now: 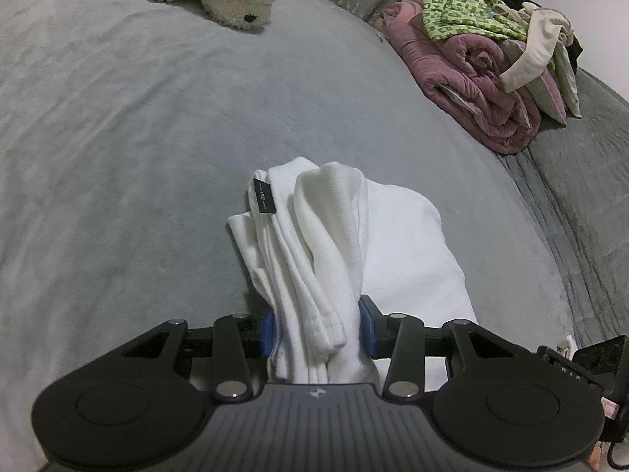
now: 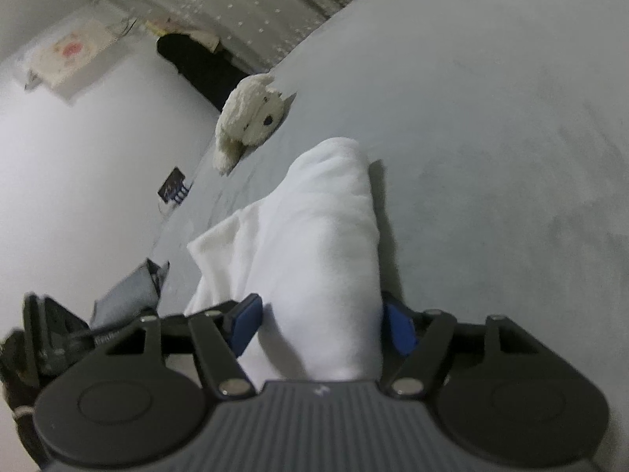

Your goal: Fold clothes

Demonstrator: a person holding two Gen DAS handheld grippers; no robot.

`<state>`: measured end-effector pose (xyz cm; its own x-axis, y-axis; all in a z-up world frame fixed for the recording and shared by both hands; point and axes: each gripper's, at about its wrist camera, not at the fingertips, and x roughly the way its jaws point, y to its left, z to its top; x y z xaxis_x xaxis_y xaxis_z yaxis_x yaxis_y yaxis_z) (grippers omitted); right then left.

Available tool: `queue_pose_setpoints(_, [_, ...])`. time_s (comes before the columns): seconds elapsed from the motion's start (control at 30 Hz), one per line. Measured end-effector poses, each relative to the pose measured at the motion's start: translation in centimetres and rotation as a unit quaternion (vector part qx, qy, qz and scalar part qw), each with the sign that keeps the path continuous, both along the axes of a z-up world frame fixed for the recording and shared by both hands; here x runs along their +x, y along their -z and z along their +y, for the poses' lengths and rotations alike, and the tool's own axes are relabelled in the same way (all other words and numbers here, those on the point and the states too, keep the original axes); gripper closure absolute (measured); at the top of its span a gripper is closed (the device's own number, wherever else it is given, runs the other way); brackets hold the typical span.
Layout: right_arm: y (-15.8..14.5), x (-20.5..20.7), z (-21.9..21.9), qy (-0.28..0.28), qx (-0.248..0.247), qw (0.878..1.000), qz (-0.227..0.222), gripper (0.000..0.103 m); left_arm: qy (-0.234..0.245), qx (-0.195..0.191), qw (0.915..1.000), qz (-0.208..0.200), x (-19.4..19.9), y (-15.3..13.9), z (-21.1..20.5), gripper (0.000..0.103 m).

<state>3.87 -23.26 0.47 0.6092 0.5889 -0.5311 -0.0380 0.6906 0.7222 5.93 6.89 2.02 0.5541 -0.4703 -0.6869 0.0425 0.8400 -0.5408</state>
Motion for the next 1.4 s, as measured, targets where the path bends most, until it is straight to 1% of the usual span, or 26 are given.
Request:
queue_pose_setpoints(0.03, [0.1, 0.1, -0.3, 0.003, 0.008, 1.000, 0.006, 0.043, 0.000, -0.002, 1.0000, 0.001, 0.1, 0.0, 0.1, 0.062])
queue_pose_setpoints(0.1, [0.3, 0.2, -0.7, 0.010, 0.021, 1.000, 0.015, 0.050, 0.001, -0.003, 1.0000, 0.002, 0.2, 0.0, 0.1, 0.062])
queue_pose_setpoints(0.17, [0.5, 0.3, -0.9, 0.016, 0.028, 0.999, 0.020, 0.052, 0.001, -0.001, 1.0000, 0.001, 0.2, 0.0, 0.0, 0.062])
queue_pose_setpoints(0.2, [0.4, 0.2, -0.7, 0.018, 0.022, 0.999, 0.017, 0.053, 0.001, 0.001, 1.0000, 0.000, 0.2, 0.0, -0.1, 0.062])
queue_pose_setpoints(0.33, [-0.1, 0.0, 0.2, 0.019, -0.012, 1.000, 0.005, 0.056, 0.002, 0.013, 0.9999, -0.007, 0.1, -0.3, -0.5, 0.063])
queue_pose_setpoints(0.4, [-0.8, -0.3, 0.8, 0.017, -0.041, 0.999, -0.007, 0.058, 0.002, 0.021, 0.9997, -0.012, 0.0, -0.5, -0.7, 0.064])
queue_pose_setpoints(0.47, [-1.7, -0.8, 1.6, 0.013, -0.078, 0.996, -0.029, 0.059, 0.002, 0.028, 0.9995, -0.016, -0.1, -0.7, -0.8, 0.065])
queue_pose_setpoints(0.53, [-2.4, -1.2, 2.1, 0.010, -0.096, 0.994, -0.043, 0.059, 0.001, 0.030, 0.9993, -0.020, -0.1, -0.8, -0.8, 0.065])
queue_pose_setpoints(0.7, [-2.2, -1.3, 1.8, 0.013, -0.098, 0.994, -0.038, 0.060, 0.002, 0.036, 0.9988, -0.032, -0.4, -1.2, -1.1, 0.066])
queue_pose_setpoints(0.77, [-3.0, -1.5, 2.2, 0.009, -0.115, 0.992, -0.051, 0.060, 0.001, 0.033, 0.9988, -0.036, -0.4, -1.4, -1.0, 0.066])
queue_pose_setpoints(0.93, [-3.5, -1.8, 2.0, 0.009, -0.117, 0.991, -0.063, 0.060, -0.001, 0.031, 0.9985, -0.044, -0.5, -1.9, -1.1, 0.066])
queue_pose_setpoints(1.0, [-3.9, -2.1, 2.1, 0.009, -0.128, 0.989, -0.070, 0.060, -0.002, 0.032, 0.9984, -0.046, -0.5, -1.9, -1.2, 0.066])
queue_pose_setpoints(1.23, [-5.2, -2.6, 1.9, 0.018, -0.152, 0.984, -0.090, 0.060, -0.006, 0.038, 0.9975, -0.059, -0.7, -2.9, -2.3, 0.066])
queue_pose_setpoints(1.4, [-6.3, -2.9, 1.3, 0.028, -0.167, 0.980, -0.101, 0.060, -0.006, 0.047, 0.9960, -0.076, -0.7, -3.6, -3.8, 0.066])
